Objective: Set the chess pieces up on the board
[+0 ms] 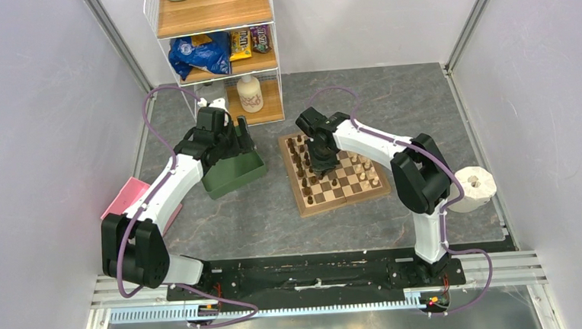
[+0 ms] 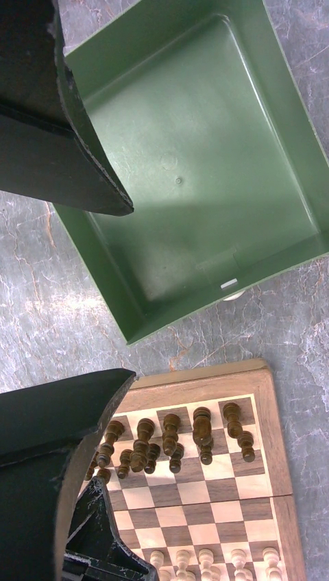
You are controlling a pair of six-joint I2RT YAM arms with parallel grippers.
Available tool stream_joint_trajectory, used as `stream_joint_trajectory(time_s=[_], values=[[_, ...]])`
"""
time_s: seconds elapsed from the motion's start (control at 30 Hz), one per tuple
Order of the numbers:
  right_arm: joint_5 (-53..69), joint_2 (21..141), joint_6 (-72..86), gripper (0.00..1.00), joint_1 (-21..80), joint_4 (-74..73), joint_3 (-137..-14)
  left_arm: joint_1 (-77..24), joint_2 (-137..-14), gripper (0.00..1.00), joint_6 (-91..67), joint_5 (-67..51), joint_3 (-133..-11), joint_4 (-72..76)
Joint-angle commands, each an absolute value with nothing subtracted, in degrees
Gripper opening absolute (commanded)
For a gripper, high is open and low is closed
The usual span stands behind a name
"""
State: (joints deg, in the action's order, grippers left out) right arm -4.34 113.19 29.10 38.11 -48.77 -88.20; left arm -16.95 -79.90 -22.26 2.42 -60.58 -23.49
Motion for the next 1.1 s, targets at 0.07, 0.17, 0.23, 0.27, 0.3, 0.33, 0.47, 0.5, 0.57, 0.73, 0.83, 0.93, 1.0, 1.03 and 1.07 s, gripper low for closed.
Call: stream_joint_trajectory(time_s=[0.07, 0.17, 0.23, 0.27, 0.3, 0.33, 0.47, 0.5, 0.57, 0.73, 0.83, 0.93, 1.0, 1.03, 1.07], values=[[-5.44, 112.39, 29.47, 0.17, 38.14, -49.47, -87.92, -16.68, -79.27, 0.89, -23.51, 1.43, -61.17, -21.53], [-6.95, 110.6, 29.18, 0.12, 38.14, -50.42, -87.59, -16.7, -79.29, 0.89, -23.51, 1.36, -61.17, -21.52], [-7.52, 108.6, 29.09, 0.11, 38.13, -50.8, -87.0, -16.7, -79.22, 0.89, -23.61, 1.24, -61.09, -21.53], [-7.54, 107.6, 29.17, 0.11, 38.14, -51.03, -86.53, -16.69, -79.22, 0.89, -23.62, 1.23, -61.08, -21.53], [-7.54, 106.43, 29.28, 0.11, 38.16, -51.31, -86.13, -16.68, -79.27, 0.89, -23.69, 1.22, -61.08, -21.53], [-7.36, 105.34, 29.62, 0.11, 38.3, -51.5, -85.52, -16.7, -79.24, 0.89, -23.72, 1.23, -61.08, -21.54], [-6.88, 102.32, 31.06, 0.12, 39.84, -51.68, -83.19, -16.69, -78.97, 0.89, -23.72, 1.32, -61.5, -22.13], [-6.61, 102.06, 31.27, 0.12, 40.29, -51.61, -82.86, -16.69, -78.91, 0.89, -23.65, 1.32, -61.61, -22.39], [-6.44, 102.12, 31.79, 0.12, 41.61, -51.15, -82.33, -16.65, -78.81, 0.89, -23.63, 1.29, -61.59, -22.4], [-5.68, 104.18, 32.78, 0.12, 42.61, -49.75, -81.88, -16.68, -78.78, 0.89, -23.72, 1.14, -61.57, -22.37], [-5.0, 105.51, 32.6, 0.12, 42.8, -48.72, -81.74, -16.7, -78.79, 0.89, -23.69, 1.19, -61.57, -22.42], [-4.08, 106.51, 32.39, 0.12, 42.93, -47.26, -81.52, -16.7, -78.78, 0.89, -23.68, 1.06, -61.53, -22.41], [-3.62, 106.99, 32.49, 0.12, 43.02, -46.4, -81.38, -16.7, -78.82, 0.89, -23.66, 1.22, -61.44, -22.41], [-3.46, 107.34, 32.56, 0.12, 42.98, -46.39, -81.5, -16.7, -78.76, 0.89, -23.69, 1.21, -61.44, -22.39], [-3.43, 107.63, 32.52, 0.12, 42.98, -46.41, -81.56, -16.7, -78.78, 0.89, -23.67, 1.31, -61.44, -22.36]])
